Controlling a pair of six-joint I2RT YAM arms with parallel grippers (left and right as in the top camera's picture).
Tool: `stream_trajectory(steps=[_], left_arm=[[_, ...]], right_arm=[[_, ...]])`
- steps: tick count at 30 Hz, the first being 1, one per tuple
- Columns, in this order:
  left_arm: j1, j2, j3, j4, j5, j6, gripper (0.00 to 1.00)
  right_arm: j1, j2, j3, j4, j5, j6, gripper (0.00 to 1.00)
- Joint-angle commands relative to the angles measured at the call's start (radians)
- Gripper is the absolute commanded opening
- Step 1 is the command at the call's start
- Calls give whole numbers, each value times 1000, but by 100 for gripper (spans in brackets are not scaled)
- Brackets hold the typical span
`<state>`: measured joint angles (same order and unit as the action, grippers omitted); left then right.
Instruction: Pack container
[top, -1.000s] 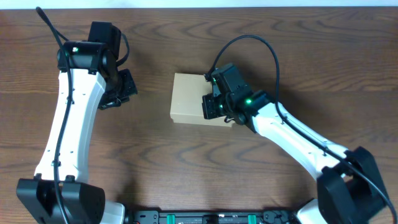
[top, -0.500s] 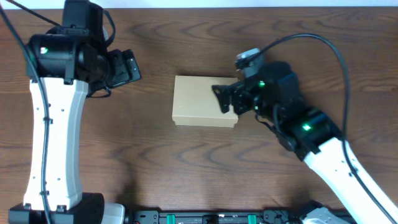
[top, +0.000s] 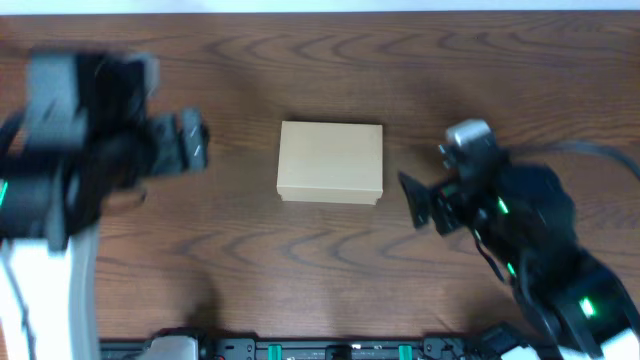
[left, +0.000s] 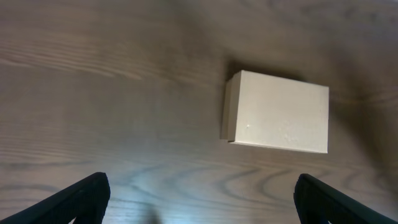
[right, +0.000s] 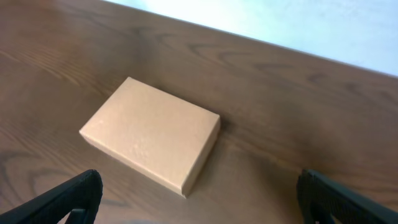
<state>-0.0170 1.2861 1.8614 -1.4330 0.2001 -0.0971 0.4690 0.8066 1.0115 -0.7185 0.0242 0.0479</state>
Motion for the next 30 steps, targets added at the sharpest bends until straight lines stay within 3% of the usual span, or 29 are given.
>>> stream_trajectory(steps=[1, 10, 16, 23, 27, 30], left_arm=[[43, -161, -149, 26, 9, 53, 95], [63, -772, -727, 299, 89, 75, 95], [63, -1101, -1040, 417, 194, 30, 96], [63, -1192, -1240, 617, 193, -126, 95], [63, -1188, -1310, 734, 156, -152, 95], [63, -1188, -1317, 726, 156, -162, 95]], right_arm=[[-8, -153, -98, -9, 13, -53, 99], [-8, -595, -330, -46, -53, -8, 99], [-8, -663, -354, -79, -54, 45, 99], [-8, -663, -354, -159, -54, 45, 99], [-8, -663, -354, -259, -54, 45, 99], [-8, -663, -354, -336, -54, 45, 99]])
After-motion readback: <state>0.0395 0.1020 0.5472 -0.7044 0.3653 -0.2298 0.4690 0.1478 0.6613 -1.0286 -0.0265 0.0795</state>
